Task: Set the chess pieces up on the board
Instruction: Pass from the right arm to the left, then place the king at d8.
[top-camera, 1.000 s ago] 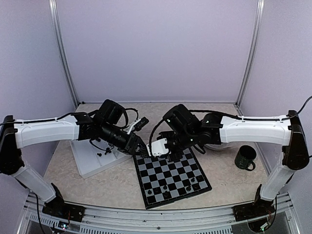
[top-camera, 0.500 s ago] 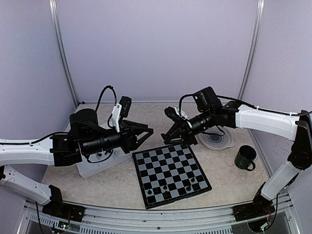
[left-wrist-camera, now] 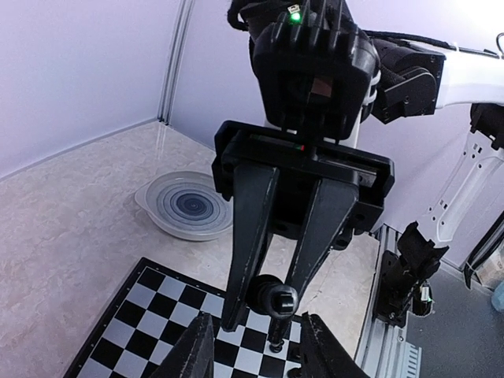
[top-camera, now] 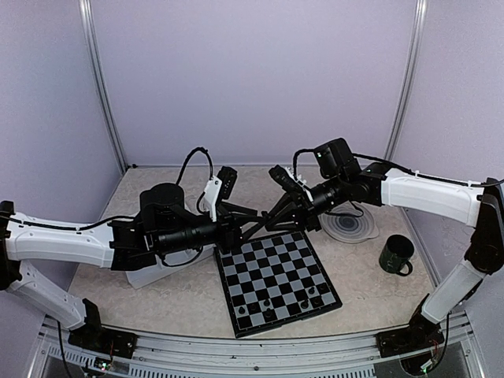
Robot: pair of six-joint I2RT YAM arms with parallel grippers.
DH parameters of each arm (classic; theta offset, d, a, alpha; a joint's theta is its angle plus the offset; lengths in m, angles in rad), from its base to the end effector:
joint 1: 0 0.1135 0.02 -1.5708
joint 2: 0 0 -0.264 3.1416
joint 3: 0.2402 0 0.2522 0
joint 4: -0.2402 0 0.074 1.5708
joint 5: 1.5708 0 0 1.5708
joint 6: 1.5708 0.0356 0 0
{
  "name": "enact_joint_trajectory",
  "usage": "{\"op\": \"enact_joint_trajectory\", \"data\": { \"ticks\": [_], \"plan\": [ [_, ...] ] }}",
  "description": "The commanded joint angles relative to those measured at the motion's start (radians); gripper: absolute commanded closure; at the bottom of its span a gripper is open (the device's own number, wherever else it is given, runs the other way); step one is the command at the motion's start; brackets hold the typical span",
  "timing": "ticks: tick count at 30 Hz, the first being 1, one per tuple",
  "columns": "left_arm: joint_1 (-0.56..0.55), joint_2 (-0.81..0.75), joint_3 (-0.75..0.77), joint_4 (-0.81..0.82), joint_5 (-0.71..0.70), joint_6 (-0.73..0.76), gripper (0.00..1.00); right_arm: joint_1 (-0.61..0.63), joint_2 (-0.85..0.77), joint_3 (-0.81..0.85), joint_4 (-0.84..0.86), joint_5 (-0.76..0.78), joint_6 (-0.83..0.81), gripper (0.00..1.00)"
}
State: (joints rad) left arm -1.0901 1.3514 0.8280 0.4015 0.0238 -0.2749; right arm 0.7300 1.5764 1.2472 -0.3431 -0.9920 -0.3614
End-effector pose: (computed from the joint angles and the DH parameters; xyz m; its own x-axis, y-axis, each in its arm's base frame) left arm 0.1442 -0.2783 0.2874 -0.2977 -0.0160 -0.9545 0.8484 0.4540 -0.2722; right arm 0.2378 0.2528 0.2969 -0.1326 -0.3782 -0.9162 -0.9618 -0.1741 0.2110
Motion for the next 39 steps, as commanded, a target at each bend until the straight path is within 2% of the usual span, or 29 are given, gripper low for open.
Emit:
{"op": "enact_joint_trajectory", "data": {
  "ticks": [1,10,19,21,23,25,27,33,36,39],
  "plan": [
    [-0.005,0.011,0.035,0.059,0.038,0.014,0.62,-0.004,0.003,-0.011,0.019,-0.027,0.010,0.90],
    [-0.004,0.042,0.062,0.057,0.054,0.009,0.67,-0.005,0.002,-0.015,0.018,-0.020,0.002,0.89],
    [-0.004,0.080,0.094,0.048,0.077,0.002,0.86,-0.005,-0.008,-0.024,0.012,-0.010,-0.010,0.88],
    [-0.004,0.075,0.094,0.044,0.061,0.002,0.89,-0.006,-0.016,-0.028,-0.006,0.008,-0.030,0.83],
    [-0.004,0.065,0.100,0.023,0.044,0.013,0.90,-0.022,-0.036,-0.035,-0.035,0.034,-0.063,0.69],
    [-0.005,0.046,0.120,-0.032,0.018,0.037,0.91,-0.058,-0.068,-0.052,-0.073,0.065,-0.113,0.56],
    [-0.005,0.039,0.151,-0.114,0.006,0.060,0.91,-0.112,-0.096,-0.071,-0.117,0.106,-0.171,0.50],
    [-0.036,0.099,0.258,-0.386,-0.005,0.119,0.91,-0.360,-0.238,-0.231,-0.042,0.113,-0.166,0.43],
    [-0.074,0.145,0.277,-0.463,-0.005,0.138,0.91,-0.491,-0.270,-0.262,0.013,0.161,-0.124,0.41],
    [-0.117,0.199,0.294,-0.503,-0.002,0.150,0.91,-0.549,-0.267,-0.265,0.039,0.193,-0.099,0.42]
  ]
}}
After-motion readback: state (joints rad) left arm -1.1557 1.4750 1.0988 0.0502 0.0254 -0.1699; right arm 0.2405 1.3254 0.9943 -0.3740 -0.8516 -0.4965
